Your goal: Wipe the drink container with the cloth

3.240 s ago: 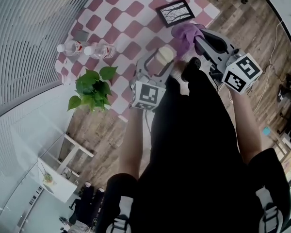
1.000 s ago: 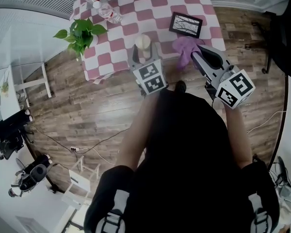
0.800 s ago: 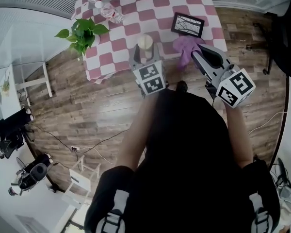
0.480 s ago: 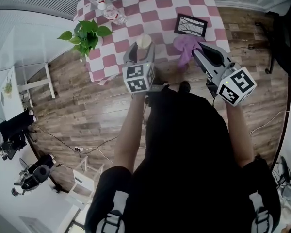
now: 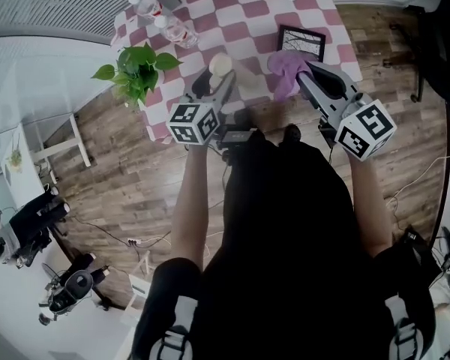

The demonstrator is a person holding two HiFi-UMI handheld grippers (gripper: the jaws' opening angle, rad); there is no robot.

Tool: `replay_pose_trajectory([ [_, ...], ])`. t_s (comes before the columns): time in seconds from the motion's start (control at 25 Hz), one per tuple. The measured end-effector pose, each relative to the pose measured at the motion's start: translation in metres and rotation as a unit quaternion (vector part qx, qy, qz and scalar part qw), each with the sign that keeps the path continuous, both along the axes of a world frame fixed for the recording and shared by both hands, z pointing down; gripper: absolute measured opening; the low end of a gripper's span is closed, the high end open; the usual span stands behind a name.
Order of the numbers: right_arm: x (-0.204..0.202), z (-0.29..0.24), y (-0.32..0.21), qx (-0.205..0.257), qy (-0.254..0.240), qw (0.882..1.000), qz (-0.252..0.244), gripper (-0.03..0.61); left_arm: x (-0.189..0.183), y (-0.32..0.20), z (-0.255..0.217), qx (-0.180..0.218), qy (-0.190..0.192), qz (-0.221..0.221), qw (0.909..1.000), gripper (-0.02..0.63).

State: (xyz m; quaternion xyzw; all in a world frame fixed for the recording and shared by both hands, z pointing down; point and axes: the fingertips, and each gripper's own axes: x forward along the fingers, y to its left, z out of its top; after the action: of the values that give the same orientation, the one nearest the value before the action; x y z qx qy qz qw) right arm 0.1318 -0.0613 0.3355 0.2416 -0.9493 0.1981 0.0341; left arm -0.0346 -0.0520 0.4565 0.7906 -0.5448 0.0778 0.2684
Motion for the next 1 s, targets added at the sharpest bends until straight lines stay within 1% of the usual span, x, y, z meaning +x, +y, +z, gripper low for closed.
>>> replay_pose_trajectory([
  [0.12,-0.017,0.0,-0.002,0.001,0.007,1.0,0.011,0.075,-0.014,-0.005,-0.002,0.015,0.042,0.023,0.9987,0.259],
  [0.28,-0.042,0.002,-0.007,0.002,0.015,1.0,0.025,0.075,-0.034,-0.009,0.0,0.037,0.068,0.055,0.9955,0.259],
  [0.4,-0.06,0.007,-0.009,0.003,0.029,0.999,0.035,0.075,-0.047,-0.01,0.003,0.05,0.073,0.081,0.9927,0.259],
  [0.56,-0.081,0.019,-0.009,0.001,0.054,0.998,0.038,0.075,-0.062,-0.008,0.011,0.052,0.075,0.11,0.9897,0.259],
  [0.8,-0.112,0.04,-0.002,-0.017,0.066,0.997,0.033,0.077,-0.078,-0.003,0.018,0.053,0.096,0.14,0.9842,0.259],
  [1.0,-0.146,0.051,0.002,-0.014,0.071,0.997,0.018,0.078,-0.082,0.004,0.019,0.052,0.092,0.16,0.9815,0.259],
])
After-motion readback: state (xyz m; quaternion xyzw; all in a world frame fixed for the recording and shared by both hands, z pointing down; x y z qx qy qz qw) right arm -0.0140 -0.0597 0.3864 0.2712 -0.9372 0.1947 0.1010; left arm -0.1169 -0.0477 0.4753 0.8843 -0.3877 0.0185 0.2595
